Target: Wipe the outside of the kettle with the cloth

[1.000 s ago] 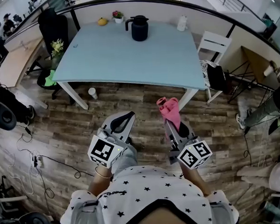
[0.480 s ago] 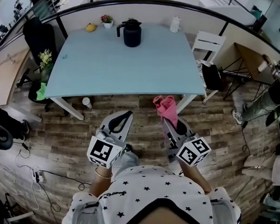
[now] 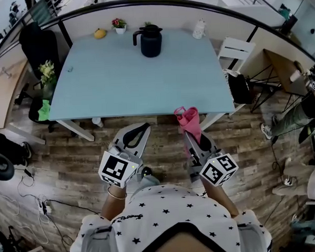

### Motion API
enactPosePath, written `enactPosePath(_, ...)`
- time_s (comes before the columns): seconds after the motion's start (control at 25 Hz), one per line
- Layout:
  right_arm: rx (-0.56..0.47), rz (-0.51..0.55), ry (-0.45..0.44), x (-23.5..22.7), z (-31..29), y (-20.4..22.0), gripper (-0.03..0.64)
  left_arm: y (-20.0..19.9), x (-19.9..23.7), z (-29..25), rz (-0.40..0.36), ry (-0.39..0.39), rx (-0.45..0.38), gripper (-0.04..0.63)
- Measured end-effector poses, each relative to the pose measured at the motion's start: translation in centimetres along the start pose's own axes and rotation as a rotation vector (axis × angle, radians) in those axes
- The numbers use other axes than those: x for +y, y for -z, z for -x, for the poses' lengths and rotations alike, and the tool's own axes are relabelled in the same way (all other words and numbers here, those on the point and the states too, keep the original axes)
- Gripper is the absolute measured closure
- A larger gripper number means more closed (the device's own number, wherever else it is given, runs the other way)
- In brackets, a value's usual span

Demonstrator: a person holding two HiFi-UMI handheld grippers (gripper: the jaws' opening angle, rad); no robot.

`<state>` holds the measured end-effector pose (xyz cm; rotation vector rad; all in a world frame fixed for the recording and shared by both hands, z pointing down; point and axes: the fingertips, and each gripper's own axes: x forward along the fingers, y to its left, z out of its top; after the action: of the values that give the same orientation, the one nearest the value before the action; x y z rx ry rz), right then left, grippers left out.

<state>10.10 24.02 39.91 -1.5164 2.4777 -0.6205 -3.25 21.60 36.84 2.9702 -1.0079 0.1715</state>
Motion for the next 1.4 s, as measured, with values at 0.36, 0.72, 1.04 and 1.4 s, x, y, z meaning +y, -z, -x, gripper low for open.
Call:
enactPosePath(0.36, 0.001, -0.02, -0.001, 1.5, -5.5, 1.0, 0.508, 1.0, 5.9, 1.1, -0.002, -0.007, 0.016, 0.566)
enactPosePath(0.72, 0.017, -0.029, 0.004, 2.0, -7.7, 1.7, 0.508, 1.8, 7.9, 0.6, 0.023, 0.019, 0.012, 0.566)
enactPosePath(1.04, 0.029, -0.046, -0.051, -0.4, -11.0, 1.1, 0.508, 2.2, 9.2, -0.7, 0.011, -0.025, 0.042, 0.565)
enactPosePath(1.4, 0.068, -0.044, -0.188, -3.4, -18.9, -1.1, 0.508, 1.5, 14.4, -4.7, 0.01, -0.158, 0.056, 0.565)
